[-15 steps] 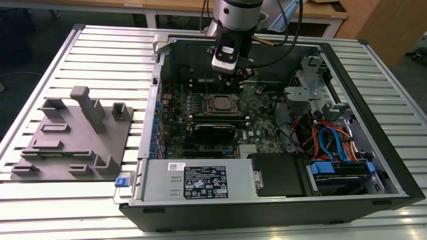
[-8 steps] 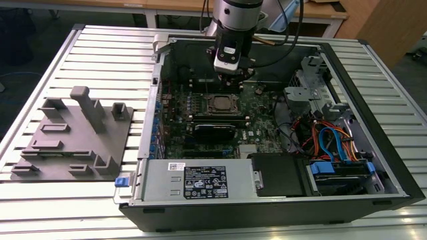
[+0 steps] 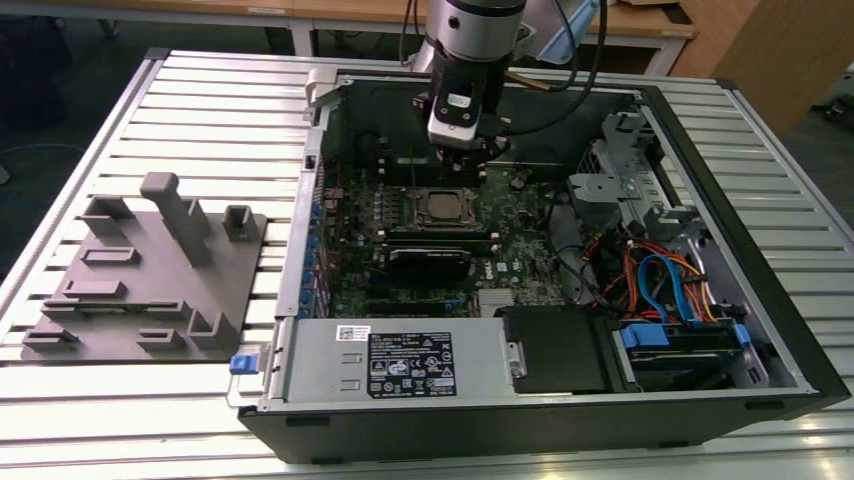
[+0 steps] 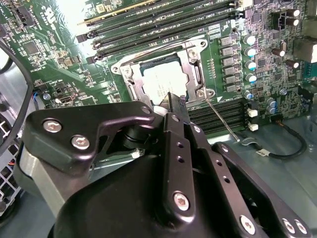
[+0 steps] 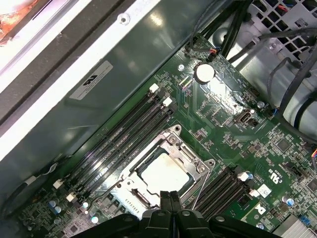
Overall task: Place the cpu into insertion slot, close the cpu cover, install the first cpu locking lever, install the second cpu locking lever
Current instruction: 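Install the first cpu locking lever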
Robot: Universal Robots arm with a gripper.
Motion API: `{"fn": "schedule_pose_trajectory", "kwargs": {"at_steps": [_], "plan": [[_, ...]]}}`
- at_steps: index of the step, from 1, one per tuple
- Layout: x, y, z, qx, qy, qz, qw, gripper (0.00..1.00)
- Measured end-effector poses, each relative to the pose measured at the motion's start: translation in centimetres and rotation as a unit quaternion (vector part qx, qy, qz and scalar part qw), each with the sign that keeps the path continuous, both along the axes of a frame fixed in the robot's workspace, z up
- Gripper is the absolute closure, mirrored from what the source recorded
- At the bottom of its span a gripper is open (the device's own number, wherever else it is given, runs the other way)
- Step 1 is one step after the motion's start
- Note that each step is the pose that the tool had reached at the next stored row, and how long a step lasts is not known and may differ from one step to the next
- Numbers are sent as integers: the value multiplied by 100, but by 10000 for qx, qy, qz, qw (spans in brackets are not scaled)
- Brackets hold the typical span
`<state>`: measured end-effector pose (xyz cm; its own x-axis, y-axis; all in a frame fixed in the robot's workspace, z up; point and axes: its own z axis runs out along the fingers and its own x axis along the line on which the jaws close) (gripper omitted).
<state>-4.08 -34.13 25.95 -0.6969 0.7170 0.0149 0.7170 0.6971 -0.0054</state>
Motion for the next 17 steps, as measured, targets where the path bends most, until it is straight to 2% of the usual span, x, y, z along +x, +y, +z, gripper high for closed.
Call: {"fn": "schedule_pose_trajectory", "kwargs": {"at_steps": [3,6,11,14,15,17], "plan": [[0,0,0,0,-2,52,10000,90],[0,-1,-1,0,-2,243,9997,90],[0,0,-3,0,-2,622,9981,90],[-8,-1,-4,6,-5,736,9973,90],[-15,-1,-4,22,-12,743,9972,90],[-19,0,-4,120,-26,755,9971,90]]}}
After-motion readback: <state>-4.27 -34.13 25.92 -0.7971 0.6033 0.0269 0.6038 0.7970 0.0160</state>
